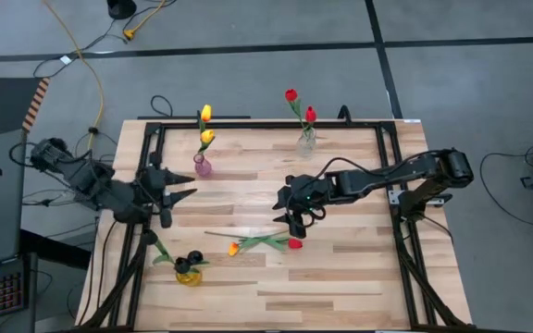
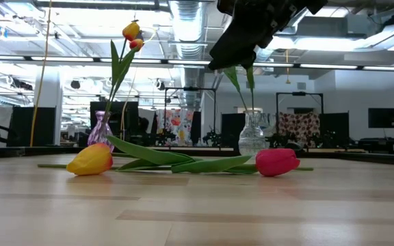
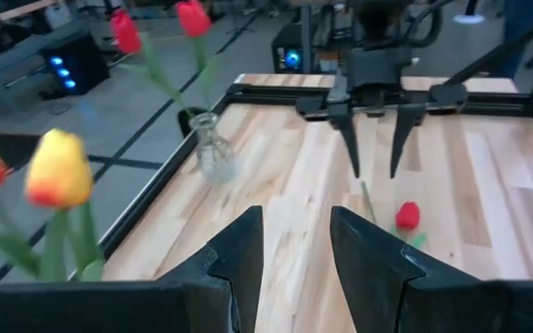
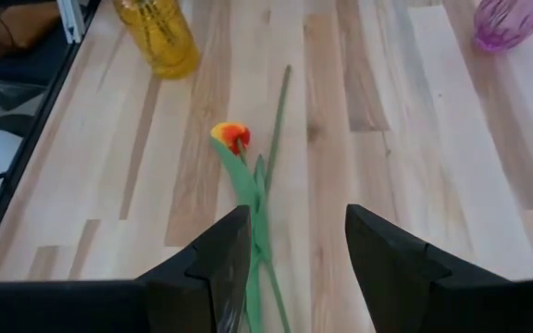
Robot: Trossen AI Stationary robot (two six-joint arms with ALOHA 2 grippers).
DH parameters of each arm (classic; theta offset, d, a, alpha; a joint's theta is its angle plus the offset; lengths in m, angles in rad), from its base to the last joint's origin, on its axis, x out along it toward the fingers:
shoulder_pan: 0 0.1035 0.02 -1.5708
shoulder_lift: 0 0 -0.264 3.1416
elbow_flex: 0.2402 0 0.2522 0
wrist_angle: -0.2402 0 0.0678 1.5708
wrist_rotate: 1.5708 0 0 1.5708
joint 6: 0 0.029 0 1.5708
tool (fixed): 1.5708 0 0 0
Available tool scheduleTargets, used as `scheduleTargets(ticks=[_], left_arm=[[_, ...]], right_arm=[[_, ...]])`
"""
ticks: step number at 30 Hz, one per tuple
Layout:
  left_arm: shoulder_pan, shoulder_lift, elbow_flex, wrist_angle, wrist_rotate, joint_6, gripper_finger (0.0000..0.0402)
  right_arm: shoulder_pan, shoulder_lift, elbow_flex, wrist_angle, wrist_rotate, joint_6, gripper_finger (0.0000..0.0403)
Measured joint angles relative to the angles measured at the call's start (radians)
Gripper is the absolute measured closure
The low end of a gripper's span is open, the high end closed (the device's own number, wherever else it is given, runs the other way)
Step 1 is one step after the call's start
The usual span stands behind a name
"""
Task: Sort flowers into vase by color
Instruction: Put the yellow tulip into the purple vase
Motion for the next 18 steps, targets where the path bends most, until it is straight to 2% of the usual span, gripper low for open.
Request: scheduleTargets(ticks=[5,10,14,18], left_arm=[[0.132,0.027,0.000,0.129,0.203,0.137,0.0285],[0.262,0.073,0.000,0.176,0.364,0.200,0.0285],[0.343,0.128,0.000,0.193,0.456,0.225,0.0285],[0.396,0.175,0.000,0.223,0.478,0.243,0.0285]], right_arm=[[0.018,0.000,-0.048,0.049,0.000,0.019,0.0198],[0.037,0.001,-0.085,0.085,0.003,0.050,0.0198],[0.049,0.001,-0.132,0.153,0.004,0.042,0.0198],[0.052,0.054,-0.136,0.159,0.008,0.042,0.0198]])
